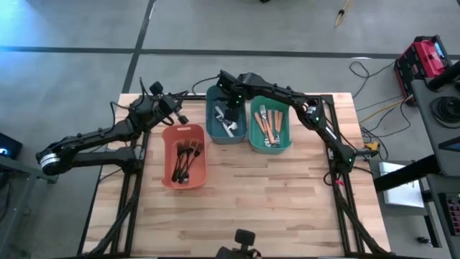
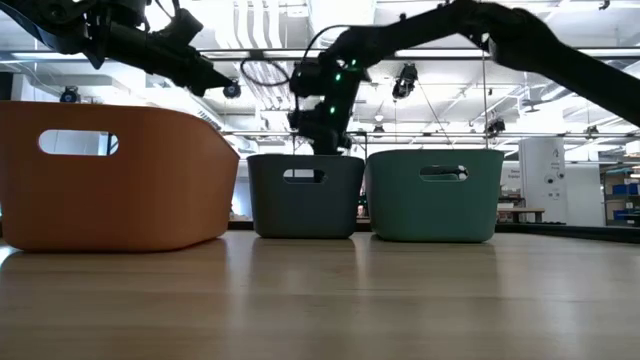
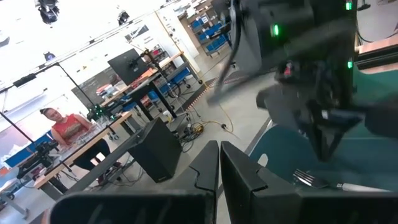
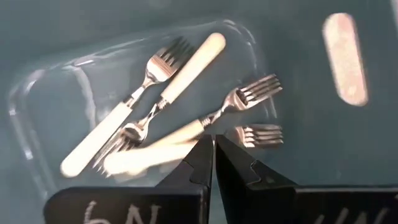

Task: Sort silverware by color (type)
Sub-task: Adjust the orange forks in the green bin

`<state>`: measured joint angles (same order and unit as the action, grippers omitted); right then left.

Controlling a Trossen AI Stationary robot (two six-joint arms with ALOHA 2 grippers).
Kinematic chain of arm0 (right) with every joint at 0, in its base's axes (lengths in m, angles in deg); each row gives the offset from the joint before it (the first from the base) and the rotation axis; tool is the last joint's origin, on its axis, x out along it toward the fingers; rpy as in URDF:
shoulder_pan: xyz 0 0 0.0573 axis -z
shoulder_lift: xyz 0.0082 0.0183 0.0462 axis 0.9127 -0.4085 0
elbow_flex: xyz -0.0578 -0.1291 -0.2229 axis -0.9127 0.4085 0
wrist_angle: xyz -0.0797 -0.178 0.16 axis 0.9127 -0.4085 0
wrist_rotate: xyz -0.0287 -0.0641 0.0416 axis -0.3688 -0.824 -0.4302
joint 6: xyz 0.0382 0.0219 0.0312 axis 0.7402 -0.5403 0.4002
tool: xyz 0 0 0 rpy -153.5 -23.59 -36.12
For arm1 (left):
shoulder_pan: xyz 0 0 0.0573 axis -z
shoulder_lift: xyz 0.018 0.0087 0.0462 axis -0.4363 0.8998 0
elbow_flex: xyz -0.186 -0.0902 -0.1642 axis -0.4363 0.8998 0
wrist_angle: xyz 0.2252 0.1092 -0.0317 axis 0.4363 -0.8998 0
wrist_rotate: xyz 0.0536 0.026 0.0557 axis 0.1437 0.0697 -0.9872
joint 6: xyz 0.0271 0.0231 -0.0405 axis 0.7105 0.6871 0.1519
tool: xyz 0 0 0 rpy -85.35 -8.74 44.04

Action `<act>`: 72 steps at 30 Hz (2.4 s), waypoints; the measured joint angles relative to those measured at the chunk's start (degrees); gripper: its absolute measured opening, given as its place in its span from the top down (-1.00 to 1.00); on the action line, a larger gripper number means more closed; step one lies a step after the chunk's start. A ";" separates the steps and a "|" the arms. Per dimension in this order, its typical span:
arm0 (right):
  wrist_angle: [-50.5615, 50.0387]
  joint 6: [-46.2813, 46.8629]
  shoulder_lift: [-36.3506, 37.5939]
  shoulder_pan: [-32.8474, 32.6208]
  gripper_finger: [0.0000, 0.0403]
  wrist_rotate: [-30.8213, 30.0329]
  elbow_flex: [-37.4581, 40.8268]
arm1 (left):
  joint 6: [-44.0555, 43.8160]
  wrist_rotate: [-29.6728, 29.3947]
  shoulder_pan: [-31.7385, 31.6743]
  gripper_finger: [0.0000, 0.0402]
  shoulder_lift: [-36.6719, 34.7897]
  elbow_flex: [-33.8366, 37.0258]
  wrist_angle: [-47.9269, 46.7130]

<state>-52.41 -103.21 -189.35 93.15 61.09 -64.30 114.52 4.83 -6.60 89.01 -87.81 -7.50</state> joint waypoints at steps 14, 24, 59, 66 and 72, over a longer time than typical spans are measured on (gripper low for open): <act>-6.25 1.96 13.47 0.51 0.96 6.54 6.54 | -7.25 0.20 0.15 1.00 -0.53 0.02 -0.47; 8.27 8.58 29.11 1.89 0.95 8.77 33.98 | -9.00 0.22 0.15 1.00 -0.85 0.02 -0.74; 28.83 20.50 34.90 3.55 0.96 -0.55 67.69 | -7.93 0.20 0.15 1.00 -0.83 -0.16 -0.23; 31.35 21.12 34.90 3.41 0.96 -0.66 69.76 | -7.68 0.20 0.15 1.00 -0.81 -0.87 -0.11; 31.63 21.27 34.99 3.39 0.96 -1.87 71.08 | -7.25 0.20 0.15 1.00 -0.81 -0.87 0.02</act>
<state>-20.78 -81.93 -154.36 96.54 59.22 6.78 107.27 5.02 -6.45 88.20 -88.68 -7.47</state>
